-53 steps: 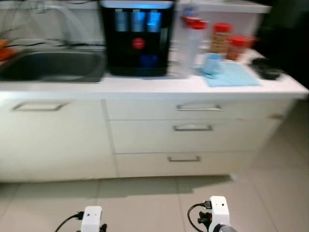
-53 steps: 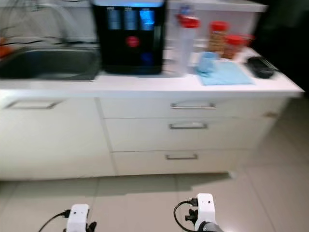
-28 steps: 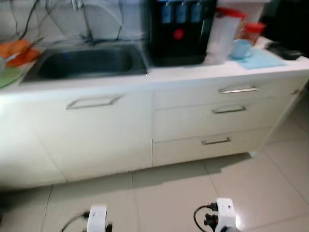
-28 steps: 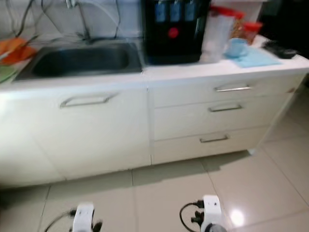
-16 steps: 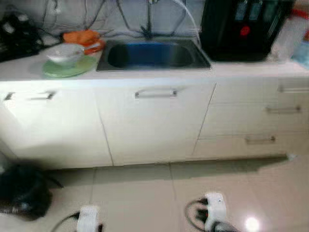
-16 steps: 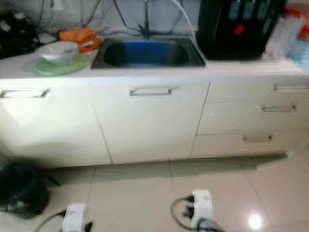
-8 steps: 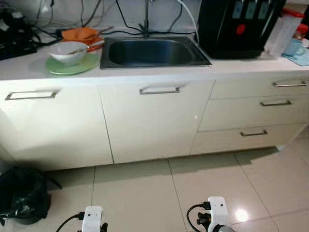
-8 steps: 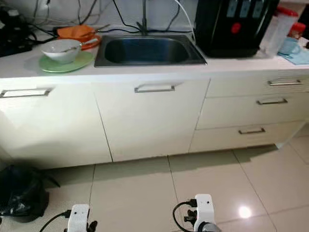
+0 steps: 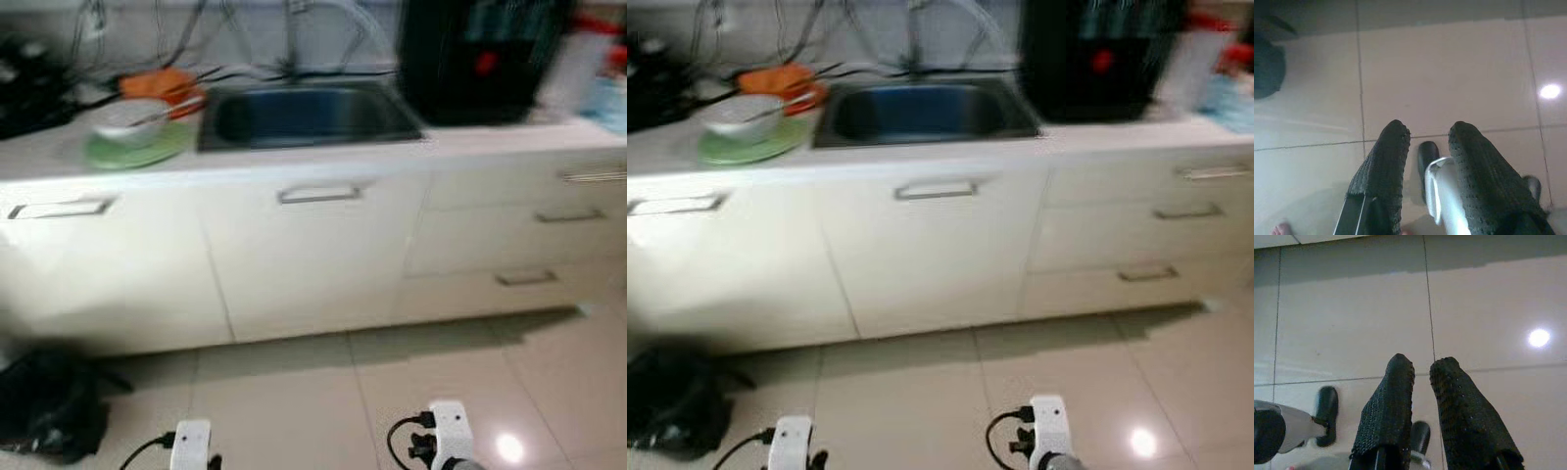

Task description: Kitchen organization

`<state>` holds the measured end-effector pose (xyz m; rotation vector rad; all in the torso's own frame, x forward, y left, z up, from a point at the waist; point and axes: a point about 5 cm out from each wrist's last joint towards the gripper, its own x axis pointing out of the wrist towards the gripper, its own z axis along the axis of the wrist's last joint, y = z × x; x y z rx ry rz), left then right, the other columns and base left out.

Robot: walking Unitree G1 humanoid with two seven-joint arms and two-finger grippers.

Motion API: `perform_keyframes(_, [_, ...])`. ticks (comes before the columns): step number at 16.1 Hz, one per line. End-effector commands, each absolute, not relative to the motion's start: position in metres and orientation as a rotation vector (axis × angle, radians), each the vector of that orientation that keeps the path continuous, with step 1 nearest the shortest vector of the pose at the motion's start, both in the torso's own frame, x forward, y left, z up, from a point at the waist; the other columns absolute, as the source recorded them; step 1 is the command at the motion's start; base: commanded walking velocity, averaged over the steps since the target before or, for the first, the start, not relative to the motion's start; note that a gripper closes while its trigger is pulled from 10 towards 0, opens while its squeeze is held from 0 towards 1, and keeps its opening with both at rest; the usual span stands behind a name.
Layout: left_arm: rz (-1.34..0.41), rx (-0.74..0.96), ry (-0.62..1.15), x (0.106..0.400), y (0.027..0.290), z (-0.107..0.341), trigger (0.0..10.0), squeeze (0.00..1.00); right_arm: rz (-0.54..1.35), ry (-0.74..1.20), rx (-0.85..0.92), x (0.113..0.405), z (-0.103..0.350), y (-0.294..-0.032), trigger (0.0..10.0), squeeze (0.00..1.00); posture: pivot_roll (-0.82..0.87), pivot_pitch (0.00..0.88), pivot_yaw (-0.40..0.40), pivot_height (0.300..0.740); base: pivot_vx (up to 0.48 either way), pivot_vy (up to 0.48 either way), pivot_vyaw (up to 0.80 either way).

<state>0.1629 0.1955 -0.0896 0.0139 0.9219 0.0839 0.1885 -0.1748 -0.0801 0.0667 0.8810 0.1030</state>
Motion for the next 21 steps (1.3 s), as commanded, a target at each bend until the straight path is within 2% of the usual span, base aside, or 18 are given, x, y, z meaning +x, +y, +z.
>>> perform_keyframes(1, [0.086, 0.022, 0.905, 0.1686, 0.1976, -0.0868, 10.0, 0.0, 0.108, 0.869, 0.082, 0.1929, -0.0784, -0.1694, 10.0, 0.0, 0.07, 0.016, -0.007, 0.74, 0.428, 0.0, 0.0])
perform_keyframes(14, [0.079, 0.021, 0.906, 0.1682, 0.1956, -0.0872, 10.0, 0.0, 0.117, 0.871, 0.06, 0.1927, -0.0785, -0.169, 10.0, 0.0, 0.07, 0.017, -0.009, 0.74, 0.427, 0.0, 0.0])
perform_keyframes(17, [0.078, 0.025, 0.904, 0.1691, 0.1956, -0.0868, 10.0, 0.0, 0.117, 0.867, 0.063, 0.1932, -0.0782, -0.1685, 10.0, 0.0, 0.07, 0.016, -0.008, 0.74, 0.428, 0.0, 0.67])
perform_keyframes(21, [0.063, 0.029, 0.894, 0.1709, 0.1937, -0.0861, 10.0, 0.0, 0.105, 0.869, 0.085, 0.192, -0.0788, -0.1688, 10.0, 0.0, 0.07, 0.017, -0.005, 0.74, 0.0, 0.0, 0.0])
